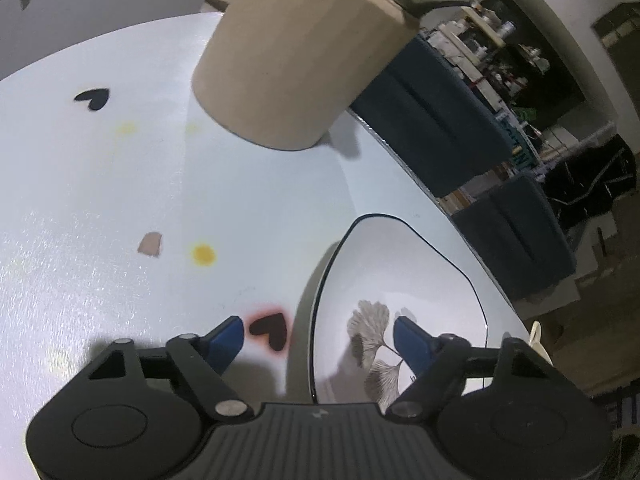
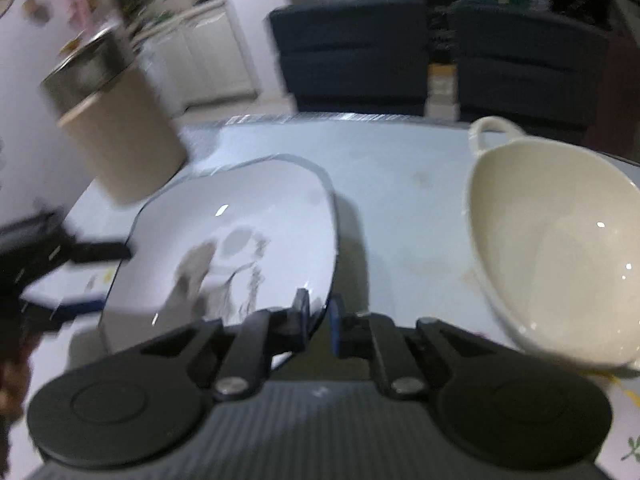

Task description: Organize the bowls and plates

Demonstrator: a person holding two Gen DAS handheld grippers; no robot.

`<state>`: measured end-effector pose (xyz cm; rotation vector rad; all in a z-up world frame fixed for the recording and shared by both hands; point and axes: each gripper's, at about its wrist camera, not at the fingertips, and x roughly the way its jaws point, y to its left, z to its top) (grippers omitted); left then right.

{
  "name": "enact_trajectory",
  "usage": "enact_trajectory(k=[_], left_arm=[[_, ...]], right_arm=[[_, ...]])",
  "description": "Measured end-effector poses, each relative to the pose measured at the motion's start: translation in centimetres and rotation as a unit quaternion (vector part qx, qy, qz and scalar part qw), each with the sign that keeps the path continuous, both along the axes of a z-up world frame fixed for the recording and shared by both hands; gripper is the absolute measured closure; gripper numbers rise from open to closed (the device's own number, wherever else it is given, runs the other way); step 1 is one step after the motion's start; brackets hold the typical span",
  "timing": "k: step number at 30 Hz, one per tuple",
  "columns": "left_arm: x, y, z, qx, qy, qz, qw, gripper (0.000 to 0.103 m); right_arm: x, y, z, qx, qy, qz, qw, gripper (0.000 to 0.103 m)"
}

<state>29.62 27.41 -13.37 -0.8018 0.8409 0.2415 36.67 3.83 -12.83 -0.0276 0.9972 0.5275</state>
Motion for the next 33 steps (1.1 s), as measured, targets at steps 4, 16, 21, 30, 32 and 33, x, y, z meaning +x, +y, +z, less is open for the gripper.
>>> enact_trajectory(k=[4, 16, 21, 30, 32, 33], left_arm=[[0.4, -0.2, 0.4, 0.024, -0.014, -0.028, 0.9992, 0.038], [1.7, -0.8, 0.1, 0.070, -0.019, -0.082, 0.9940, 0.058], [2.0, -0.2, -0.9, 0.049, -0.015, -0.077, 0.9957, 0.081], [2.2, 0.1, -1.5, 0.054, -0.022, -0.078, 0.9952, 0.095], [2.2, -0.1, -1.4, 0.064, -0.021, -0.080, 0.9945, 0.094], [2.2, -0.2, -1.3, 0.070, -0.021, -0.080, 0.9941, 0.094]], right_arm=[[0.9, -0.5, -0.2, 0.024, 0.007, -0.019, 1.000, 0.083], [4.4, -1.8, -1.9, 0.115, 0.029, -0.067, 0.991, 0.078], [4.8, -1.7, -2.9, 0.116, 0.051, -0.064, 0.990, 0.087], [5.3, -2.6, -4.3, 0.153, 0.078, -0.082, 0.982, 0.091], [4.8, -2.4, -4.1, 0.144, 0.065, -0.073, 0.985, 0.090], [4.6, -2.1, -3.8, 0.130, 0.054, -0.066, 0.988, 0.090]])
